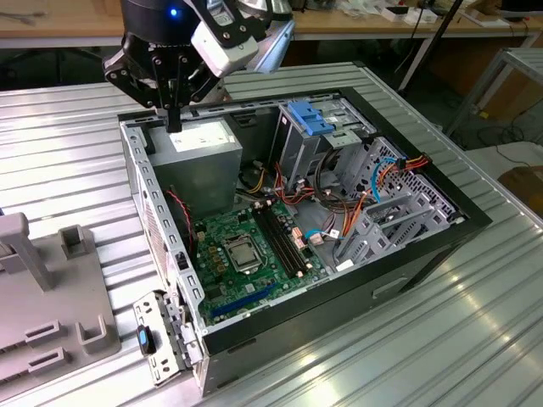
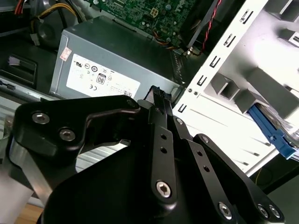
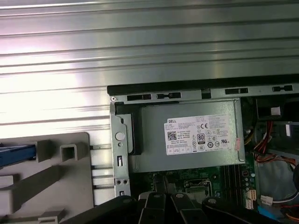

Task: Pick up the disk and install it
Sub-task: 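Reach for the disk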

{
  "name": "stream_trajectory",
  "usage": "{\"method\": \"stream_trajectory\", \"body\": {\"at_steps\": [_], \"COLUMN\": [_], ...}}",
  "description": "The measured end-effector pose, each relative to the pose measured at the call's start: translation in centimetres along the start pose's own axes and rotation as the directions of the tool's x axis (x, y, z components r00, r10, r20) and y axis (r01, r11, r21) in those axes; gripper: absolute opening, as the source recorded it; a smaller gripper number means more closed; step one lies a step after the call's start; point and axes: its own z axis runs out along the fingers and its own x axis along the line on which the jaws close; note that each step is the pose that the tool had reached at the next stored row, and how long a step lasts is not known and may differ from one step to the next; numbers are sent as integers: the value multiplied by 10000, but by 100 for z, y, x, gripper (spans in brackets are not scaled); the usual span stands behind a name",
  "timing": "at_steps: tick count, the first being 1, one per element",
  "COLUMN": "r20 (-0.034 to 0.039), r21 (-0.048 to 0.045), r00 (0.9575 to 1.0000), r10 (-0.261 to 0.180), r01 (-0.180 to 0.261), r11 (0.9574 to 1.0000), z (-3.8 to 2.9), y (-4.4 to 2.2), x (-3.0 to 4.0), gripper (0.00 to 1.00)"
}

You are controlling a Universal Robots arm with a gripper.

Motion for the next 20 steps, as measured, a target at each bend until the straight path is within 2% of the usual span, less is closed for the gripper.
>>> {"method": "stream_trajectory", "body": {"at_steps": [7,20], "r20": [-12,-30], "r21": [1,3], "r00": [10000,10000], "r10": [1,2], "r01": [-1,-2], "r11": [10000,10000], "z": [-3,-7], "y": [-10,-22], "x": [131,295], "gripper": [11,11]}}
